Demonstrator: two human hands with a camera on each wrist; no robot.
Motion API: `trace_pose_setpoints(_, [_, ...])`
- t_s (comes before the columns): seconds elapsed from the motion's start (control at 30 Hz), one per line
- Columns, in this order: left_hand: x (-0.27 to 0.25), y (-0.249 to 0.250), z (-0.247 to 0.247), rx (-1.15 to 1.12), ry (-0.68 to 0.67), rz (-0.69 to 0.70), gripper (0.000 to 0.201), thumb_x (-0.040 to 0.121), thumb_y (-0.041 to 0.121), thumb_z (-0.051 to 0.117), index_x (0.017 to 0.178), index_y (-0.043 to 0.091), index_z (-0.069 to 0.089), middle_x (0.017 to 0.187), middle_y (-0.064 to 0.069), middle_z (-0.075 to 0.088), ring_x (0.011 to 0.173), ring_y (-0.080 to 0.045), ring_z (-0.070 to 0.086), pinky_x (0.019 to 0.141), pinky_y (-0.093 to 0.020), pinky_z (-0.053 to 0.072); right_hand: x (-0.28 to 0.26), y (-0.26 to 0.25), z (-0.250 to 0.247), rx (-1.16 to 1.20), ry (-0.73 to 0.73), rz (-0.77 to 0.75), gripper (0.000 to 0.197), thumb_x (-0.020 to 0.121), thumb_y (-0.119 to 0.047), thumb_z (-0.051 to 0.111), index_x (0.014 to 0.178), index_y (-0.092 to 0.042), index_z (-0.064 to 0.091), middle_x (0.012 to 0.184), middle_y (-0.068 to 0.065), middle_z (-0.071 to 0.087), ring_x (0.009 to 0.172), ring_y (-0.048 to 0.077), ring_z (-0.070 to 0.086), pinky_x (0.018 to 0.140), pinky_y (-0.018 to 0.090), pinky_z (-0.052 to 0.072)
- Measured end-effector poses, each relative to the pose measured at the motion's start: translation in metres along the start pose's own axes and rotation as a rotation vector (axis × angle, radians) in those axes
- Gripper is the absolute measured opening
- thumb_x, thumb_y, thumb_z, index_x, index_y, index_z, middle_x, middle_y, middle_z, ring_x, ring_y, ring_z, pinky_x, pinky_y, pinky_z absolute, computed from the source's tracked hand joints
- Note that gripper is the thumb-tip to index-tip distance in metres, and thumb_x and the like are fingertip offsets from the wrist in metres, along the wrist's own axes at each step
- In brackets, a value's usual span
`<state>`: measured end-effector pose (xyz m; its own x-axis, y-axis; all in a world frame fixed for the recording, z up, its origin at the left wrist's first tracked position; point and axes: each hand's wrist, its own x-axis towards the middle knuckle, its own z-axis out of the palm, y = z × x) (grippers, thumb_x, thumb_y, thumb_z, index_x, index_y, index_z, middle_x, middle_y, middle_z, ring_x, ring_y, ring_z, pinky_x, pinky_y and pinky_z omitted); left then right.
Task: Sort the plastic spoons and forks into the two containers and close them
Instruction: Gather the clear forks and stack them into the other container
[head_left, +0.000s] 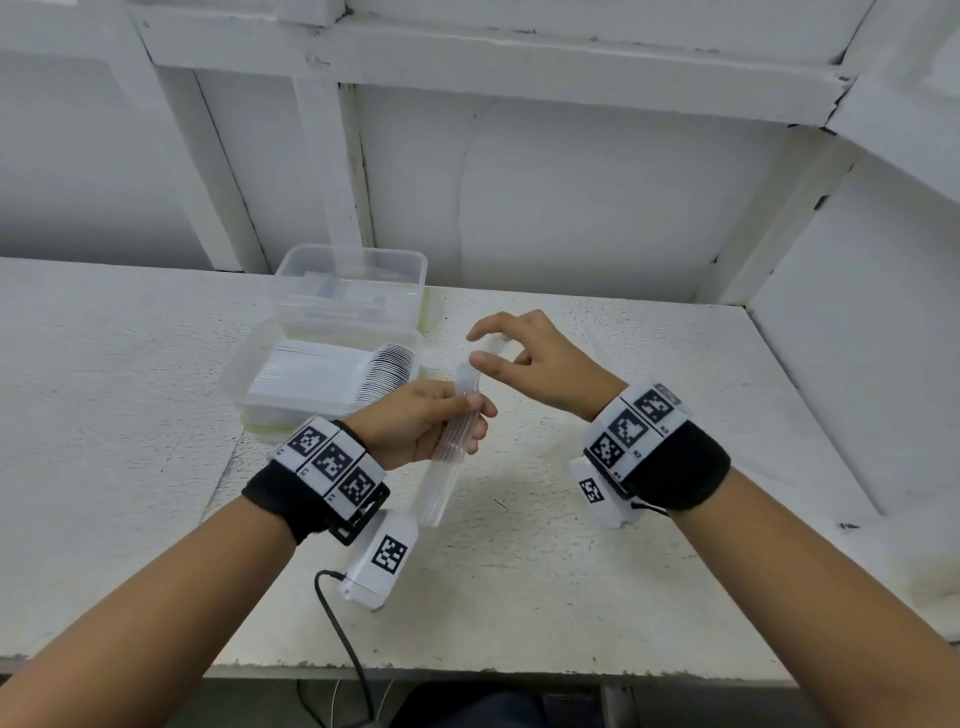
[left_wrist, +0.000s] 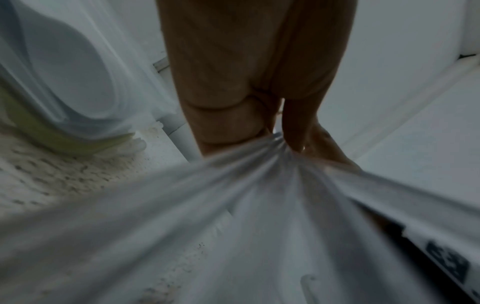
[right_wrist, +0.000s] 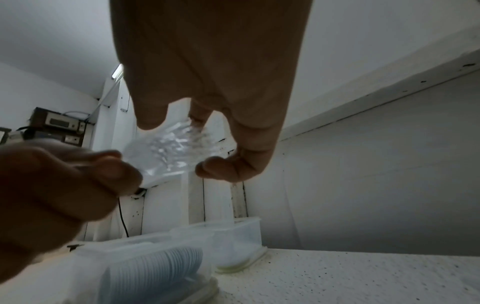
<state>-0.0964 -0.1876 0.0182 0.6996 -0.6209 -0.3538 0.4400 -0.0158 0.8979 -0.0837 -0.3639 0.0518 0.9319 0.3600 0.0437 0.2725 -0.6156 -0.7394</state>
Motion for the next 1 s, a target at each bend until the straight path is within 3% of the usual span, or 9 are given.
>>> trace_pose_setpoints(0.1, [-0.003,0.002,-0.004,0.056,-0.066,-0.022,0.022,0.083,0.025,0.053,0.092,0.006,0.058,0.065,-0.001,0.061,0.056,-0.012,0.059,0.054,-0.021,0.049,0.001,0.0,0.003,0.063,-0.049,-0.018,0.015,0.09,-0.035,0.058,0.104,-0.033,0.057,0.109,-0.002,0.047,0.08,0.003,0.052,0.068,0.007,0.044])
trace_pose_setpoints(0.23, [-0.004,0.006,-0.007,0.103,-0.084,-0.046,0.023,0.081,0.026,0.052,0.092,0.006,0.057,0.064,-0.001,0.059,0.056,-0.012,0.058,0.053,-0.024,0.05,0.007,0.0,0.003,0.255,-0.082,0.021,0.004,0.088,-0.022,0.063,0.084,-0.023,0.063,0.074,0.006,0.06,0.061,0.01,0.054,0.055,0.023,0.045])
trace_pose_setpoints(0.4, [-0.006,0.012,-0.016,0.176,-0.028,-0.08,0.017,0.089,0.022,0.058,0.095,0.007,0.054,0.063,-0.001,0.055,0.05,-0.012,0.055,0.048,-0.024,0.049,0.017,0.004,0.001,0.34,-0.031,0.054,0.002,0.086,-0.013,0.065,0.086,-0.012,0.066,0.07,0.007,0.06,0.059,0.013,0.053,0.053,0.021,0.044])
trace_pose_setpoints(0.5, [-0.009,0.015,-0.027,0.313,-0.032,-0.127,0.023,0.081,0.024,0.061,0.093,0.007,0.052,0.063,-0.001,0.056,0.05,-0.012,0.054,0.049,-0.024,0.048,0.025,0.006,-0.002,0.37,0.025,0.09,0.005,0.086,-0.014,0.065,0.082,-0.015,0.066,0.065,0.005,0.059,0.058,0.017,0.051,0.053,0.022,0.043])
trace_pose_setpoints(0.63, [-0.014,0.026,-0.044,0.431,-0.031,-0.142,0.013,0.095,0.018,0.05,0.091,0.006,0.053,0.063,-0.002,0.055,0.047,-0.009,0.051,0.046,-0.021,0.044,0.035,0.005,-0.005,0.394,0.017,0.099,0.008,0.09,-0.014,0.06,0.083,-0.016,0.063,0.072,0.001,0.061,0.058,0.008,0.056,0.052,0.02,0.045])
trace_pose_setpoints(0.77, [-0.015,0.048,-0.066,0.525,-0.035,-0.172,0.014,0.096,0.019,0.047,0.091,0.009,0.055,0.062,0.001,0.052,0.045,-0.006,0.045,0.044,-0.018,0.039,0.051,-0.002,-0.005,0.045,-0.035,0.033,0.011,0.094,-0.028,0.052,0.096,-0.021,0.061,0.095,0.0,0.063,0.078,0.011,0.06,0.068,0.024,0.046])
trace_pose_setpoints(0.87, [-0.014,0.065,-0.085,0.563,-0.113,-0.222,0.026,0.084,0.035,0.066,0.092,0.012,0.056,0.061,0.007,0.052,0.045,-0.005,0.044,0.043,-0.016,0.037,0.068,-0.008,-0.008,-0.332,-0.059,-0.288,0.034,0.091,-0.045,0.048,0.113,-0.025,0.063,0.11,-0.002,0.06,0.101,0.009,0.053,0.089,0.023,0.04])
trace_pose_setpoints(0.93, [-0.011,0.076,-0.098,0.551,-0.175,-0.233,0.051,0.065,0.054,0.073,0.093,0.013,0.058,0.061,0.008,0.053,0.045,-0.004,0.044,0.043,-0.015,0.037,0.081,-0.013,-0.008,-0.446,-0.173,-0.442,0.046,0.087,-0.055,0.042,0.121,-0.03,0.06,0.116,-0.003,0.057,0.105,0.01,0.053,0.088,0.024,0.041])
trace_pose_setpoints(1.0, [-0.008,0.085,-0.112,0.538,-0.217,-0.23,0.061,0.055,0.062,0.075,0.091,0.016,0.061,0.062,0.008,0.054,0.045,-0.004,0.044,0.043,-0.015,0.037,0.093,-0.018,-0.008,-0.484,-0.268,-0.479,0.044,0.089,-0.051,0.047,0.124,-0.028,0.058,0.118,-0.001,0.056,0.096,0.01,0.055,0.083,0.025,0.044])
